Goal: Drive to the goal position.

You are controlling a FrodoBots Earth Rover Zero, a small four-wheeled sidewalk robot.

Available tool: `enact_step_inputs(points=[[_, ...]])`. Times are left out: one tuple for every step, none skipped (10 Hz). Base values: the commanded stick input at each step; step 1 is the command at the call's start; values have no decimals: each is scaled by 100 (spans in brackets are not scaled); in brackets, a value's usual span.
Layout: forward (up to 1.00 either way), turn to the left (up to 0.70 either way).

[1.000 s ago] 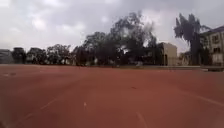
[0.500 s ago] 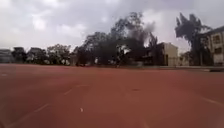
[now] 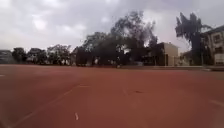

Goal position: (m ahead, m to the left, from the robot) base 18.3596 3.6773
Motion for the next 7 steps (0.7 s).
enact_step_inputs(points=[[45,0],[45,0],[45,0],[45,0],[45,0],[45,0],[45,0]])
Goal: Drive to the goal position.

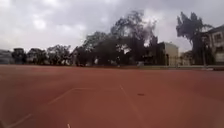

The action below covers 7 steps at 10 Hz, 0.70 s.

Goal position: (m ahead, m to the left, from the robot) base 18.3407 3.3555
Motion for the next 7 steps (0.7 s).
enact_step_inputs(points=[[45,0],[45,0],[45,0],[45,0],[45,0],[45,0],[45,0]])
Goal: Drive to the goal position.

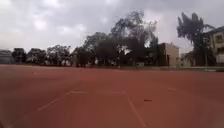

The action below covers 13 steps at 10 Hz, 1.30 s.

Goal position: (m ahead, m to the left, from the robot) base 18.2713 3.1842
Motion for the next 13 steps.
enact_step_inputs(points=[[45,0],[45,0],[45,0],[45,0],[45,0],[45,0],[45,0],[45,0],[45,0],[45,0],[45,0],[45,0],[45,0]])
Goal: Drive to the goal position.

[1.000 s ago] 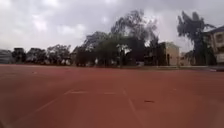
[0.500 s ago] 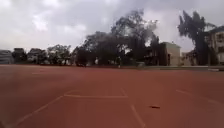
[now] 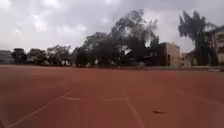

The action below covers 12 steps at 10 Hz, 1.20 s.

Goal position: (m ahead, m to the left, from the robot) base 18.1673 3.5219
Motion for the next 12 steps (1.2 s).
enact_step_inputs(points=[[45,0],[45,0],[45,0],[45,0],[45,0],[45,0],[45,0],[45,0],[45,0],[45,0],[45,0],[45,0]])
